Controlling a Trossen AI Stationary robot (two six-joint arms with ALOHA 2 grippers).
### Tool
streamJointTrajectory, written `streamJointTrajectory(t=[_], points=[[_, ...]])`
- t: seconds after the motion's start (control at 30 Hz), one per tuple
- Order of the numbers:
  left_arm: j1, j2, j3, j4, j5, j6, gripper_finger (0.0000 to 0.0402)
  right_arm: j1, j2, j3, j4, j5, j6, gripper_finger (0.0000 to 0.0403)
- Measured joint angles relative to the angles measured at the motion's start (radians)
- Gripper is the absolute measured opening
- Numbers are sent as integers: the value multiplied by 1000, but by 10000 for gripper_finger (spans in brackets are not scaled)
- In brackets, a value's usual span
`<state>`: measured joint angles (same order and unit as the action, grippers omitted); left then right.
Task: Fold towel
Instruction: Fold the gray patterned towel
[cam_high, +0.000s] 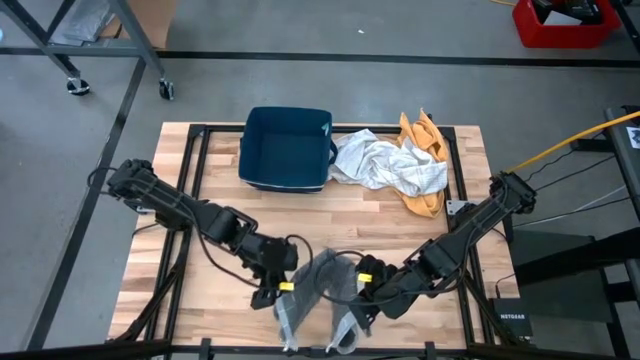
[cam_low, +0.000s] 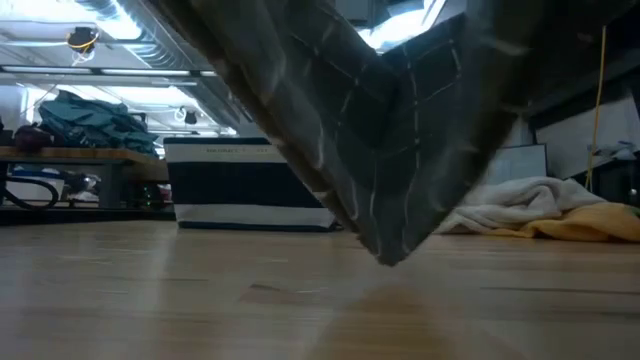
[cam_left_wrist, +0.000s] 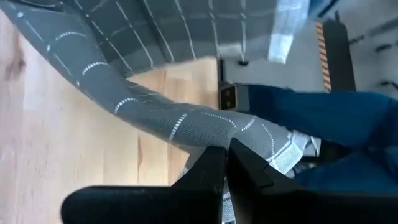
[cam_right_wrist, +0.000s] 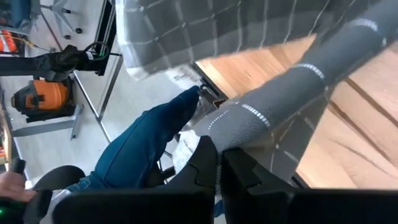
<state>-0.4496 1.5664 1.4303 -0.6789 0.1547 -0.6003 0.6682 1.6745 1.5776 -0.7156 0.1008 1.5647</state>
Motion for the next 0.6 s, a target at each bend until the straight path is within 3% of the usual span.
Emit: streamJointTrajectory(t=[0.3,0.6], points=[[-3,103,0,-16,59,-20,0,0,-1,0,-8,-26,25,4],[36,113,0,-23,71,-2,2,-1,-1,0,0,-41,78,4]])
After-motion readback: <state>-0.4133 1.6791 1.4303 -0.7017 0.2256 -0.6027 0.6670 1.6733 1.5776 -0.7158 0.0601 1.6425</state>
